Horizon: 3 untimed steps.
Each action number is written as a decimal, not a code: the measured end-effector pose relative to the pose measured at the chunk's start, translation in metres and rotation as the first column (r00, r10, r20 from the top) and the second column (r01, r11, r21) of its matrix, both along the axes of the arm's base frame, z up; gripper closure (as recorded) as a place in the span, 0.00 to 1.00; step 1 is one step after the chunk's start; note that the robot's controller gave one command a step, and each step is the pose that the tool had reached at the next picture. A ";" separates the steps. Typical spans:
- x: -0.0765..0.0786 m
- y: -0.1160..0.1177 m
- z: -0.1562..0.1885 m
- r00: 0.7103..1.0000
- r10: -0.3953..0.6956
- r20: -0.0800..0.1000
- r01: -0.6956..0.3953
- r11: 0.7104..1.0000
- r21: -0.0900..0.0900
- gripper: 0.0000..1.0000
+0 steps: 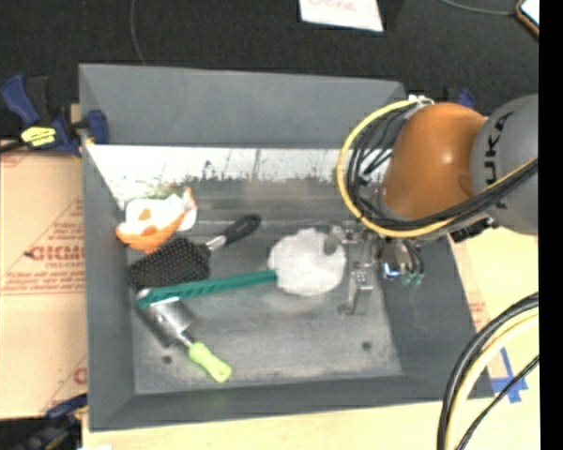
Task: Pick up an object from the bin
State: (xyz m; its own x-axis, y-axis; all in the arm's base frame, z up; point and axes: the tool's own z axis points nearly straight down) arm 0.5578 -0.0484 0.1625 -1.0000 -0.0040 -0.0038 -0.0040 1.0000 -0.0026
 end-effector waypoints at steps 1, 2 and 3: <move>0.000 0.000 0.000 1.000 0.000 0.000 0.000 1.000 0.000 0.00; -0.007 0.006 -0.066 0.979 -0.206 0.004 0.206 0.979 0.001 1.00; -0.007 0.005 -0.066 0.979 -0.205 0.004 0.205 0.979 0.001 1.00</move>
Offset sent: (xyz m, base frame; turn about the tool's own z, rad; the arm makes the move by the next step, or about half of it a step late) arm -0.0077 0.0069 -0.0671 0.2090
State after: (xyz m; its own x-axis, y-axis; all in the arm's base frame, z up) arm 0.5512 -0.0429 0.0965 -0.9795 0.2011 -0.0076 0.2011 0.9796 -0.0022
